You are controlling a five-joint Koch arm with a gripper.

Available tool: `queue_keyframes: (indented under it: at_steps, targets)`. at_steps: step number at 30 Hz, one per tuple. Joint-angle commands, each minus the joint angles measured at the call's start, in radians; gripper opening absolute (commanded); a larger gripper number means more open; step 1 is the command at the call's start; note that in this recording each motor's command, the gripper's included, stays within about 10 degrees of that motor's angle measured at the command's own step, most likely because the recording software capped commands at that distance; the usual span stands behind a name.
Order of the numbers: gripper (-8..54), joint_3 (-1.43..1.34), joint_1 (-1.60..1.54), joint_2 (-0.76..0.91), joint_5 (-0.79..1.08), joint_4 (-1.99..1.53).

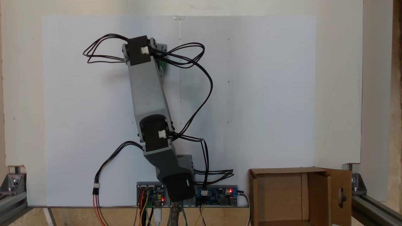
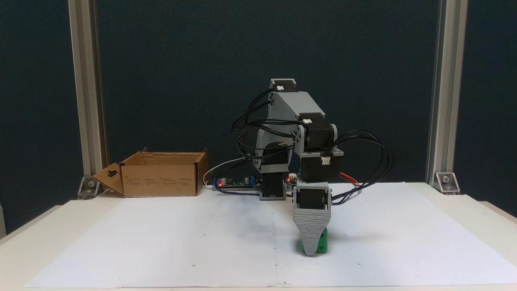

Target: Grasp a green dice and put it in the bin.

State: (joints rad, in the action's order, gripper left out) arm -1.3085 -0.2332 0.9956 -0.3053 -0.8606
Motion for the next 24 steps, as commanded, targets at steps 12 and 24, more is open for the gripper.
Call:
queue_keyframes:
  at_steps: [12, 24]
  targets:
    - [11.8, 0.009, 0.026, 0.025, 0.008, -0.008]
    - [11.8, 0.011, 0.029, 0.411, -0.006, -0.121]
